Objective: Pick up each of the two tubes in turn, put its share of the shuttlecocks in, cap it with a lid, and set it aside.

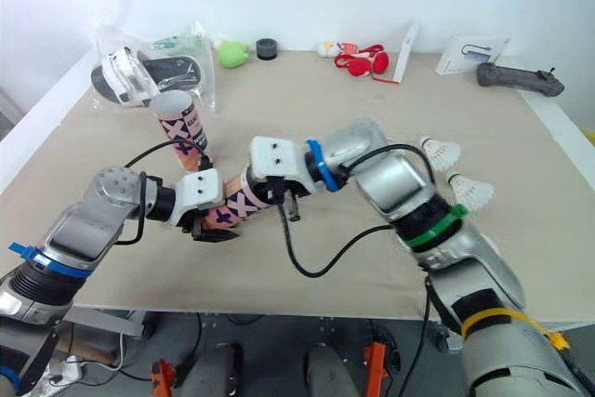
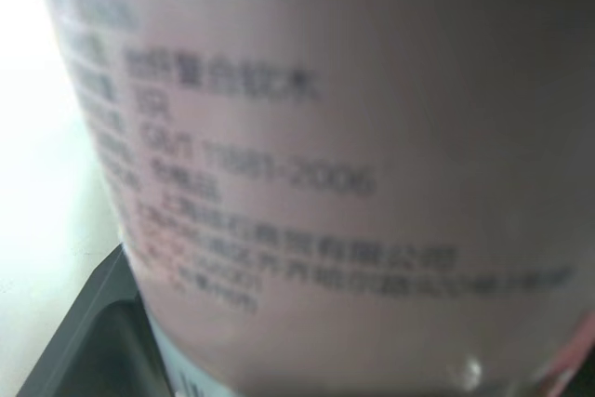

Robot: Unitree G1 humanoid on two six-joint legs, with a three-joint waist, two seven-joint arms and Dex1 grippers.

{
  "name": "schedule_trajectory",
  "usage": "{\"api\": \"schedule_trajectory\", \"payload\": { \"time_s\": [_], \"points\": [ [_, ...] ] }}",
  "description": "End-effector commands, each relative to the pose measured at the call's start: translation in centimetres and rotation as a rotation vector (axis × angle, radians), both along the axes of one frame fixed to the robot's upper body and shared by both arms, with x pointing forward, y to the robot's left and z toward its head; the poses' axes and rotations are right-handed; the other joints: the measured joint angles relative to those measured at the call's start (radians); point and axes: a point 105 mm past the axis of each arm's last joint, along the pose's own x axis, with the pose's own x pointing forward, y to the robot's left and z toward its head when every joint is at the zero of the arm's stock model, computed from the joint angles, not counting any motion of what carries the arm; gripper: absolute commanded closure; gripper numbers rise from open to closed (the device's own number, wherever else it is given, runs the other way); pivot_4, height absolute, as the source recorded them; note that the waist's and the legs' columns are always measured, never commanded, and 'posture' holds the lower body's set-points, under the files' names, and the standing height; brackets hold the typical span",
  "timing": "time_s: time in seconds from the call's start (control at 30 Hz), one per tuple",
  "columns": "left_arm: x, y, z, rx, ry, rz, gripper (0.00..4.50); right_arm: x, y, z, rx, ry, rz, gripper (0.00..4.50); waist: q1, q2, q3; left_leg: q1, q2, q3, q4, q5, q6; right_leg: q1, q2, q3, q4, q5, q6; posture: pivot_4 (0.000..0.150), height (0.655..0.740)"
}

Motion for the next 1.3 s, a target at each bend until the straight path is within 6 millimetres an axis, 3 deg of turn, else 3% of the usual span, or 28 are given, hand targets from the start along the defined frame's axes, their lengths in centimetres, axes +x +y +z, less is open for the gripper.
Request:
{"api": "schedule_trajectory", "payload": {
  "time_s": [0.03,0.2,0.33,0.67,0.93,1.03,1.13,1.2,1.3],
  "points": [
    [-0.8,-0.4,-1.6,0.012,0.056,-0.012,0.84,0.6,1.0,-0.5,-0.069,-0.064,0.038,4.42,-0.002,0.000,0.000,0.001,0.000,0.000,0.000,0.000,0.000,0.000,0.000,0.000,0.000,0.000,0.000,0.150,0.7400],
    [-0.9,-0.4,-1.8,0.010,0.058,-0.010,0.84,0.2,2.9,-1.2,-0.111,-0.080,0.093,4.42,-0.014,0.001,-0.002,0.006,0.001,0.000,-0.001,0.000,0.000,0.002,0.002,0.000,0.004,0.000,-0.003,0.150,0.7400],
    [-0.9,-0.4,-1.8,0.010,0.057,-0.010,0.84,-0.2,3.2,-0.5,-0.084,-0.080,0.111,4.42,-0.017,0.004,-0.003,0.009,0.003,0.000,-0.001,0.001,0.002,0.002,0.005,0.000,0.005,0.000,-0.009,0.150,0.7400],
    [-0.7,-0.4,-1.9,0.011,0.057,-0.013,0.84,-1.3,-0.6,4.8,0.033,-0.085,0.069,4.42,-0.004,0.004,-0.003,0.004,0.001,0.000,-0.001,0.001,0.002,0.001,0.002,0.000,0.005,-0.001,-0.003,0.150,0.7400],
    [-0.6,-0.6,-1.7,0.002,0.047,-0.015,0.84,-2.2,-4.3,7.9,0.074,-0.099,-0.002,4.42,-0.002,0.004,-0.003,0.004,0.001,0.000,-0.002,0.001,0.001,0.001,0.002,0.000,0.005,-0.003,-0.006,0.150,0.7400],
    [-0.4,-0.6,-1.3,-0.018,0.033,-0.005,0.84,-2.2,-6.7,8.6,0.085,-0.082,-0.056,4.42,0.001,0.004,-0.003,0.004,0.001,0.000,-0.002,0.001,0.001,0.001,0.001,0.000,0.004,-0.003,-0.007,0.150,0.7400],
    [-0.3,-1.8,1.2,-0.134,-0.011,-0.017,0.84,-1.4,-13.2,6.9,-0.061,-0.036,-0.213,4.42,0.014,0.002,-0.002,0.003,0.000,0.000,-0.002,0.001,0.001,0.001,0.000,-0.001,0.003,-0.004,-0.006,0.150,0.7400],
    [-0.2,-2.5,2.4,-0.193,-0.038,-0.021,0.84,-1.6,-15.4,6.2,-0.115,-0.015,-0.252,4.42,0.012,0.000,0.000,-0.001,-0.002,0.000,0.000,0.001,0.001,-0.001,-0.003,-0.001,0.002,-0.005,-0.004,0.150,0.7400],
    [0.1,-3.5,4.3,-0.316,-0.065,-0.017,0.84,-1.5,-18.3,5.4,-0.181,0.017,-0.320,3.57,-0.007,0.000,0.002,-0.003,-0.002,0.004,0.000,0.000,0.001,-0.004,-0.004,0.000,0.000,-0.002,0.001,0.150,0.7400]
  ]
}}
